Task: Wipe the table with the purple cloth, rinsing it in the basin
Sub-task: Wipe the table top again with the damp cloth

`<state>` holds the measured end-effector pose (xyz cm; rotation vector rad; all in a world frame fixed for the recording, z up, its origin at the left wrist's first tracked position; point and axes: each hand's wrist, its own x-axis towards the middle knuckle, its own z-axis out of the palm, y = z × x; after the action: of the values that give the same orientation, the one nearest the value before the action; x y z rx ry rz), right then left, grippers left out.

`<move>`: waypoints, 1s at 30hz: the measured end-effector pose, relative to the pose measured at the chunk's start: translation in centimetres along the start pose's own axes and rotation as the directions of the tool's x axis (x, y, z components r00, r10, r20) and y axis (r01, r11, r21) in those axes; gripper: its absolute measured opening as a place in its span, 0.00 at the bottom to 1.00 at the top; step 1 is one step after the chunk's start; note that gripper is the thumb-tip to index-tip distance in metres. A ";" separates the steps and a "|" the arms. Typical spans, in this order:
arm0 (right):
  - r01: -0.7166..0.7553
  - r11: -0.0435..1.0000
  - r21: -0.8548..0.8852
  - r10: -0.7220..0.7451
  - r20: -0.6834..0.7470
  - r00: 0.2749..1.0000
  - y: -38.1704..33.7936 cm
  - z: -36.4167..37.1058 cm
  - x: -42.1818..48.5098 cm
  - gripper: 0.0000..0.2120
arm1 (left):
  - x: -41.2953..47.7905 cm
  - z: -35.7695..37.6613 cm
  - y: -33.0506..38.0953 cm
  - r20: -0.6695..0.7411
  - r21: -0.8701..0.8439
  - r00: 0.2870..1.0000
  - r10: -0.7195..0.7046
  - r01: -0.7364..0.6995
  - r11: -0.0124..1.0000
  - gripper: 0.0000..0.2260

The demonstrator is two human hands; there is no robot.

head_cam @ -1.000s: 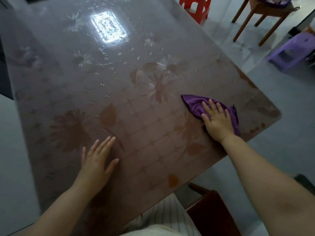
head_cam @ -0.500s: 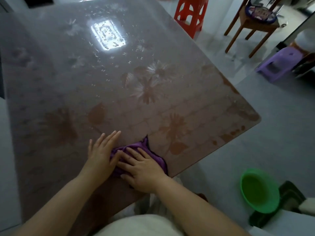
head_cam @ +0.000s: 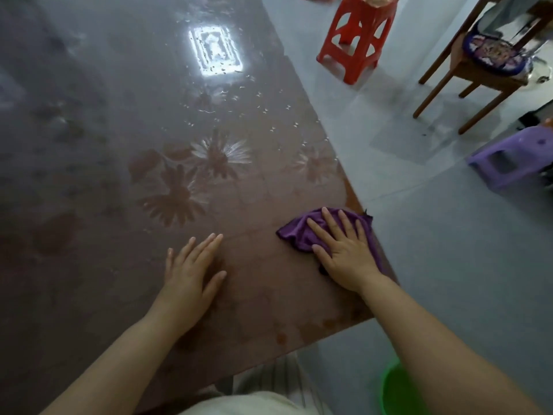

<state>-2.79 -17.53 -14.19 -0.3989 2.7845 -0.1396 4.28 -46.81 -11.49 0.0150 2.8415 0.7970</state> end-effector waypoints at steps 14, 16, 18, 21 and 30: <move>0.220 0.975 0.004 -0.220 0.009 0.975 -5.6 1.1 1.0 0.25 | 1.4 -0.8 0.4 -0.112 0.001 0.976 -0.186 0.188 0.982 0.33; 0.099 0.995 0.035 -0.100 0.033 0.994 -2.3 -0.3 3.6 0.27 | 1.0 -1.1 -0.6 -0.129 -0.023 0.969 -0.209 0.207 0.978 0.32; -0.041 0.999 0.015 0.041 0.020 0.999 -0.2 -2.2 7.5 0.28 | 0.2 -1.5 -1.9 -0.142 -0.042 0.960 -0.240 0.237 0.971 0.31; -0.142 0.990 0.022 0.142 0.006 0.990 -1.1 -4.9 14.4 0.26 | -1.3 -2.3 -3.6 -0.160 -0.063 0.937 -0.310 0.304 0.951 0.30; 0.210 0.976 0.049 -0.213 0.063 0.975 -20.8 -4.6 22.3 0.26 | -6.0 -5.1 -8.9 -0.281 -0.101 0.853 -0.439 0.429 0.898 0.30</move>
<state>-19.21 -43.67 -13.70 -0.6770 2.6619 -0.2294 9.56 -57.39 -10.71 -0.7915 2.9167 0.7959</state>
